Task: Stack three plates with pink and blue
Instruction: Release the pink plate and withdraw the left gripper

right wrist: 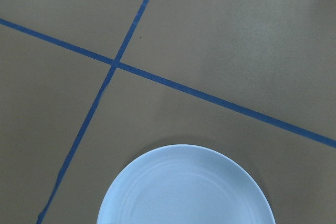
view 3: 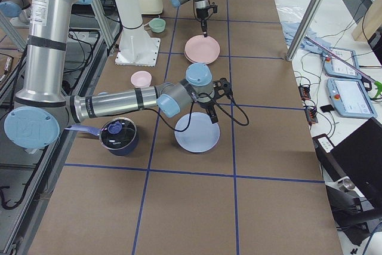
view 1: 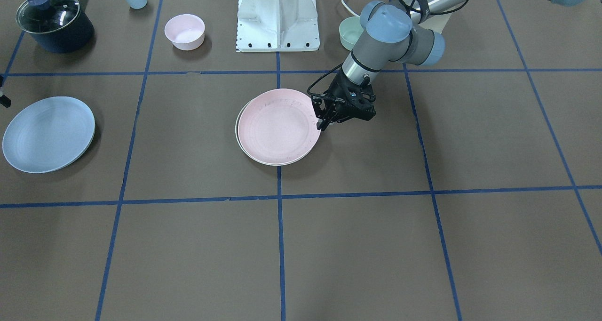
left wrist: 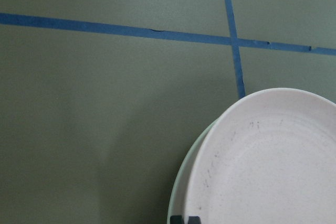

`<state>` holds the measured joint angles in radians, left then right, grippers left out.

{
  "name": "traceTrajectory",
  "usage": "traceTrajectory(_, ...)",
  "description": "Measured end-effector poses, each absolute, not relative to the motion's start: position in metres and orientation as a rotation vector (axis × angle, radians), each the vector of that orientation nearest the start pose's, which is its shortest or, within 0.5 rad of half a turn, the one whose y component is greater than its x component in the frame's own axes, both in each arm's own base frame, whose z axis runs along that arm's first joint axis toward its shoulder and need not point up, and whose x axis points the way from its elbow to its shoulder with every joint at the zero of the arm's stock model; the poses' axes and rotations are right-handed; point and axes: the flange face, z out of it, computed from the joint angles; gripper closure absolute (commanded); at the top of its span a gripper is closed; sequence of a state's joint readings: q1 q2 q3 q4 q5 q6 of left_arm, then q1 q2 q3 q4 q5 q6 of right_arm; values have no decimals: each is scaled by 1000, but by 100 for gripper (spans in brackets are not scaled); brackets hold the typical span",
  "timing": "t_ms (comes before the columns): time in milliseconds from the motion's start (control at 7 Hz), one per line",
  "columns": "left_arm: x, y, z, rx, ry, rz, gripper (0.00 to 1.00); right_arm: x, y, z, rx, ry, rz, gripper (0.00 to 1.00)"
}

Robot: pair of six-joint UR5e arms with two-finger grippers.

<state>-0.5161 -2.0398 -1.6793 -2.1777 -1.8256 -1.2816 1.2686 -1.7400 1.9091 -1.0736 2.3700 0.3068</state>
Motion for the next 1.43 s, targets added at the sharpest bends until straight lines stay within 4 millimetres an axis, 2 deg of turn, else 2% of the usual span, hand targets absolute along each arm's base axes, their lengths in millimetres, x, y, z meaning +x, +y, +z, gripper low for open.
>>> traceTrajectory(143, 506, -414, 270, 270, 1170, -29, 0, -71, -435, 511, 366, -921, -260, 0)
traceTrajectory(286, 492, -422, 272, 322, 1154, 31, 0, -71, -435, 517, 354, -919, -255, 0)
traceTrajectory(429, 460, -438, 284, 388, 1114, 125, 0, -70, -432, 527, 341, -913, -248, 1)
traceTrajectory(571, 405, -459, 312, 442, 1059, 236, 0, -66, -426, 539, 330, -893, -235, 2)
traceTrajectory(857, 254, -489, 393, 555, 925, 464, 0, -58, -409, 569, 319, -826, -204, 4)
traceTrajectory(1000, 178, -498, 437, 611, 847, 564, 0, -59, -401, 586, 318, -818, -188, 4)
traceTrajectory(1143, 118, -496, 473, 638, 800, 619, 0, -65, -397, 605, 327, -826, -161, 4)
traceTrajectory(1286, 80, -486, 498, 642, 787, 633, 0, -78, -392, 631, 346, -829, -133, 5)
traceTrajectory(1429, 63, -478, 510, 640, 784, 632, 0, -91, -386, 658, 365, -827, -111, 12)
